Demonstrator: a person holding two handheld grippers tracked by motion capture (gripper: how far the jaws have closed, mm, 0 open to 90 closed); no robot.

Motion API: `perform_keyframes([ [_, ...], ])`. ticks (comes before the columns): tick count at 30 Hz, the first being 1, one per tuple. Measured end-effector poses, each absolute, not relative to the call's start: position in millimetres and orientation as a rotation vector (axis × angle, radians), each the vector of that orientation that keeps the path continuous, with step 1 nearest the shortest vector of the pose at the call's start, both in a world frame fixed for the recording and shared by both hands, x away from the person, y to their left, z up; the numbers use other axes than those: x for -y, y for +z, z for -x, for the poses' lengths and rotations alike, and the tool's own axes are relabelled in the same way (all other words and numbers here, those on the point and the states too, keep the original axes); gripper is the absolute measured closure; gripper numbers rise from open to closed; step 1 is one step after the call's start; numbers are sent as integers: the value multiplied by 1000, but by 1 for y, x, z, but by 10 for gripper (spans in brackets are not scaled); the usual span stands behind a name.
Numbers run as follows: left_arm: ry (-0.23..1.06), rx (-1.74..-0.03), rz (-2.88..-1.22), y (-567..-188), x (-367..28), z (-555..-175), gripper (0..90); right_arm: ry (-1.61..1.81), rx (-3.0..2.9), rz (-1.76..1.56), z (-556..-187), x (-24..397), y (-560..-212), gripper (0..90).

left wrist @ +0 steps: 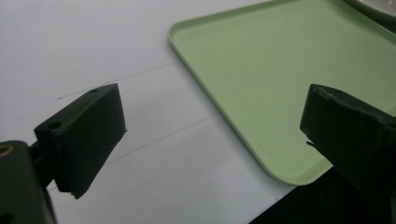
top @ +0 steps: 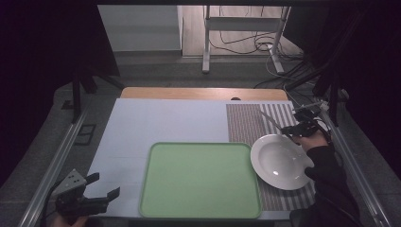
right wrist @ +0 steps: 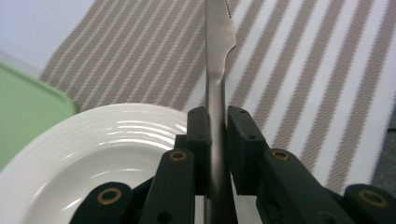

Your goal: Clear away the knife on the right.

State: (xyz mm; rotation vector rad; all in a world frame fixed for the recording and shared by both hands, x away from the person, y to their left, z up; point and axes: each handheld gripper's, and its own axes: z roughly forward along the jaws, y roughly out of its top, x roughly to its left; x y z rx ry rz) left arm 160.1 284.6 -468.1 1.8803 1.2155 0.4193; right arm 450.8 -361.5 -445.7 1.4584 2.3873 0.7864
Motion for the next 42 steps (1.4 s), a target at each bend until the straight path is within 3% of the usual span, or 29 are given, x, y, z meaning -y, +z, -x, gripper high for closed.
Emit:
perform_keyframes([
  [42,416,-1225,-1884,-468,-284,-161,65,844,-2702,-1045,-339,243,-455,804],
])
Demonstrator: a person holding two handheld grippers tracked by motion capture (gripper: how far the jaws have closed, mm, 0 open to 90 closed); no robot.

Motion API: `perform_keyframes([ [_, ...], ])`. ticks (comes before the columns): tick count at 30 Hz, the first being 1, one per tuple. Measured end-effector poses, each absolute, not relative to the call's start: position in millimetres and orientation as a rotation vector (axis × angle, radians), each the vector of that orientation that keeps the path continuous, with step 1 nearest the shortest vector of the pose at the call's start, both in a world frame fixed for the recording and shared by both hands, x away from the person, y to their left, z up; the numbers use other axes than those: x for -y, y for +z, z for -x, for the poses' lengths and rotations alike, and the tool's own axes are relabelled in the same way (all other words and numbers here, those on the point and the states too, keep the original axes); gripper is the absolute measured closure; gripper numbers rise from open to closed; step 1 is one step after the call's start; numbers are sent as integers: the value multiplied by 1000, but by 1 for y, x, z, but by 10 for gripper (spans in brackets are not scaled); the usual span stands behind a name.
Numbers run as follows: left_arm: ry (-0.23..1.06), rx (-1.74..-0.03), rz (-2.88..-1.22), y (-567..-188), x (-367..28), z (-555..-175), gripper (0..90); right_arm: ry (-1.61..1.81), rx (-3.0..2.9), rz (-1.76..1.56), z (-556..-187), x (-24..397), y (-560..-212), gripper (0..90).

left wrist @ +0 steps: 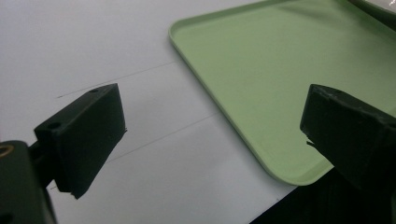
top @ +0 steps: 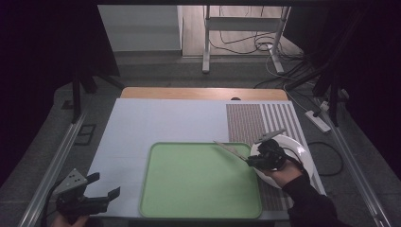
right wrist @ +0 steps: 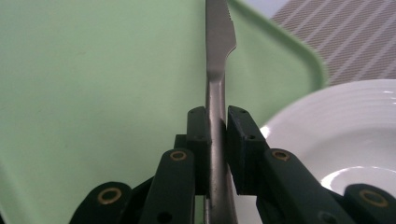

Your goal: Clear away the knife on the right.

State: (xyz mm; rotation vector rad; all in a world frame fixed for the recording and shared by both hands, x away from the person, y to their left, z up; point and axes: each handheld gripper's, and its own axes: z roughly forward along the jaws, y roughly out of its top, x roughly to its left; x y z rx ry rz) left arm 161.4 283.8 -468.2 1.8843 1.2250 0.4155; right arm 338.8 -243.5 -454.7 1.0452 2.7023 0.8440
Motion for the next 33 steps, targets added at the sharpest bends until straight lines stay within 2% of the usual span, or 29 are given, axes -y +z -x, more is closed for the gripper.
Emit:
perform_keyframes([
  [8,417,-1221,-1888,-468,-284,-162,65,840,-2712,-1039,-337,241,-456,804],
  [9,416,-1221,-1888,-468,-284,-162,65,764,-2794,-986,-321,215,-468,803],
  [19,417,-1217,-1890,-468,-283,-162,65,609,-2900,-924,-313,194,-492,800],
  [22,417,-1216,-1891,-468,-283,-162,65,620,-2929,-937,-316,193,-495,788],
  [23,418,-1217,-1892,-468,-283,-162,65,657,-2922,-941,-316,194,-493,737],
  [25,417,-1218,-1893,-468,-283,-162,65,714,-2918,-951,-319,195,-489,726],
  [26,417,-1218,-1893,-468,-283,-162,65,726,-2919,-930,-320,195,-488,751],
  [27,417,-1217,-1894,-468,-283,-162,65,728,-2925,-888,-321,194,-487,822],
  [29,418,-1217,-1896,-468,-283,-162,65,743,-2926,-794,-321,189,-486,900],
  [33,420,-1216,-1900,-468,-282,-163,65,782,-2918,-730,-327,175,-486,900],
])
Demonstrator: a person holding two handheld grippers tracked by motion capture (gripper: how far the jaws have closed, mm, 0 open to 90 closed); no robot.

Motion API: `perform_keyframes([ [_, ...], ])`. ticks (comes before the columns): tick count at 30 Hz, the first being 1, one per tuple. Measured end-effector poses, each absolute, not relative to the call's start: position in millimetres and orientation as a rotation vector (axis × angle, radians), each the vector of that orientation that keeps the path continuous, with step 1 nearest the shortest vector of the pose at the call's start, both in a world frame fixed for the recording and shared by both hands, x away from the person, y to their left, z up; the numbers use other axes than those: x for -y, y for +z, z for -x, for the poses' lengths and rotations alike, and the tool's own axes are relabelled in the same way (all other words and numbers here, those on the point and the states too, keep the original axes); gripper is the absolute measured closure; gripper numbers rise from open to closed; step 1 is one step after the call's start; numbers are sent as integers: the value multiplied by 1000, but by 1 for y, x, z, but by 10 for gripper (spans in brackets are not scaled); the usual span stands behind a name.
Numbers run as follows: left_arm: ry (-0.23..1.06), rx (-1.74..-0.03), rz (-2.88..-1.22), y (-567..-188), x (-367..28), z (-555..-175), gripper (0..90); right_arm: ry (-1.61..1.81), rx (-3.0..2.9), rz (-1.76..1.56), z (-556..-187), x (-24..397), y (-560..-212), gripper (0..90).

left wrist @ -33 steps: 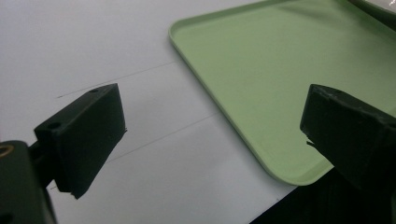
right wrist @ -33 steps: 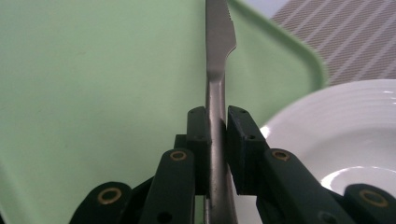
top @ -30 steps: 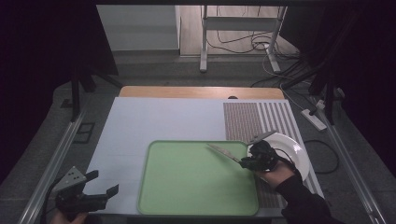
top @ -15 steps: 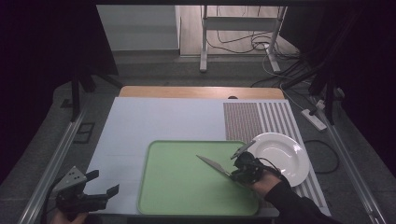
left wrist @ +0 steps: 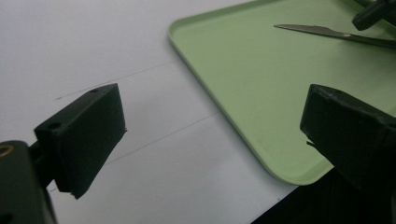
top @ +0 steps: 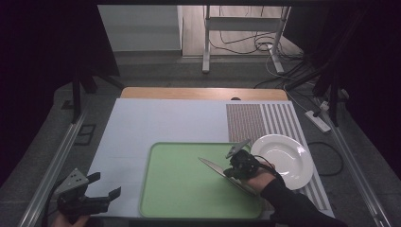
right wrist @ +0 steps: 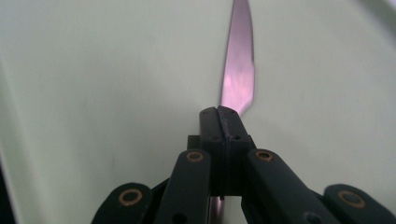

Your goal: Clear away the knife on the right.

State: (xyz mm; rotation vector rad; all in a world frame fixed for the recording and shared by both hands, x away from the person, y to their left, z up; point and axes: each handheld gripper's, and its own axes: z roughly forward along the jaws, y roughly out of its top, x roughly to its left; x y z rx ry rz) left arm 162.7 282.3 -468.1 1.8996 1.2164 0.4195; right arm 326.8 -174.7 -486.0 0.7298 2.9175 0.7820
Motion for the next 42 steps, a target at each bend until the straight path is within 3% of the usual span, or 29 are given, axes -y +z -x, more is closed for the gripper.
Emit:
perform_keyframes([
  [13,419,-1213,-1894,-468,-283,-162,65,750,-2929,-648,-348,119,-508,900],
  [42,422,-1211,-1895,-468,-283,-162,65,623,-2797,-946,-371,198,-499,900],
])
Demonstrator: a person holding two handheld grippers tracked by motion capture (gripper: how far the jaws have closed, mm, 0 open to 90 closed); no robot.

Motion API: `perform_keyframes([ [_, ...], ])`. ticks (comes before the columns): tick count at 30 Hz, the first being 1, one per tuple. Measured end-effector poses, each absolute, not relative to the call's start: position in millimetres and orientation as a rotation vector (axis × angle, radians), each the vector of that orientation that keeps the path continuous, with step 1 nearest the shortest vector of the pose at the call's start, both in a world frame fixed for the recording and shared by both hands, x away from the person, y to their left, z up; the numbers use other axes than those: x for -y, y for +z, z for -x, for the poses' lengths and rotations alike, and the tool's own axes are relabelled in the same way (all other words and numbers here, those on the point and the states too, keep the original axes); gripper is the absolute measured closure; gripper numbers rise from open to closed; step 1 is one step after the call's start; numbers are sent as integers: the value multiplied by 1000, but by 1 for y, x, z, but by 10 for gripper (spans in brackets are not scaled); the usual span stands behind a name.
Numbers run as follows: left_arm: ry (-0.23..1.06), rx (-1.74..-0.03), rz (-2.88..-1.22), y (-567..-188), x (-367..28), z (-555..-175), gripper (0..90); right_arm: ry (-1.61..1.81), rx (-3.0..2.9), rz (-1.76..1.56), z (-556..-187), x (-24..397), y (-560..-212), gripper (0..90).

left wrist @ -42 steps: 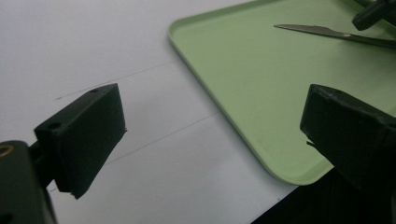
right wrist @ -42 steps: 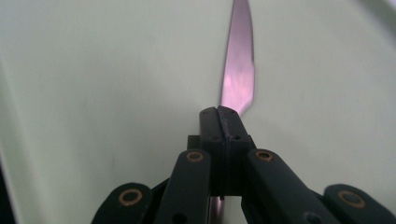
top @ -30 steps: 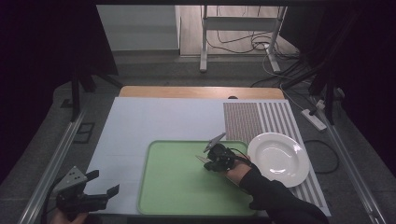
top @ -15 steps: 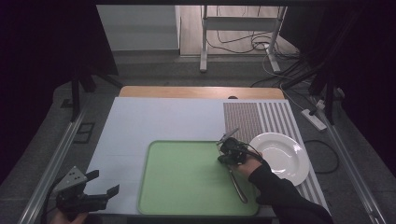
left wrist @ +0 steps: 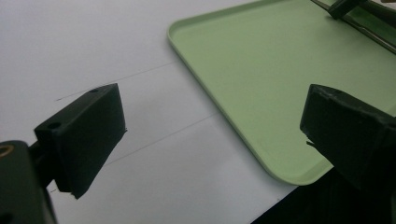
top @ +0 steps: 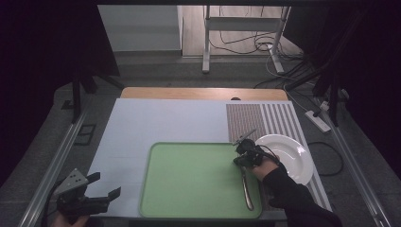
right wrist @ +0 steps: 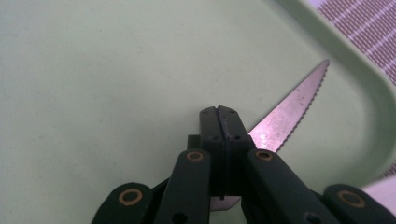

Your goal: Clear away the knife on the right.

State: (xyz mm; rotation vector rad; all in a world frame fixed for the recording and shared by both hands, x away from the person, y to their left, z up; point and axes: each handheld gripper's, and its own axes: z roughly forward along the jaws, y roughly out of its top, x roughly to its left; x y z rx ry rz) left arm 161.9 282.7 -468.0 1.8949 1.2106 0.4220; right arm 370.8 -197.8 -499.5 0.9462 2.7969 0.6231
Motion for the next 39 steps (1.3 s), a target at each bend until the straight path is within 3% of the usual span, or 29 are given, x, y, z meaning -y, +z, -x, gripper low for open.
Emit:
perform_keyframes([
  [6,422,-1211,-1895,-468,-283,-162,65,617,-2796,-954,-371,199,-499,898],
  [16,421,-1212,-1893,-468,-283,-162,65,672,-2782,-979,-371,198,-492,804],
  [39,419,-1214,-1892,-468,-283,-162,65,812,-2739,-966,-363,194,-473,469],
])
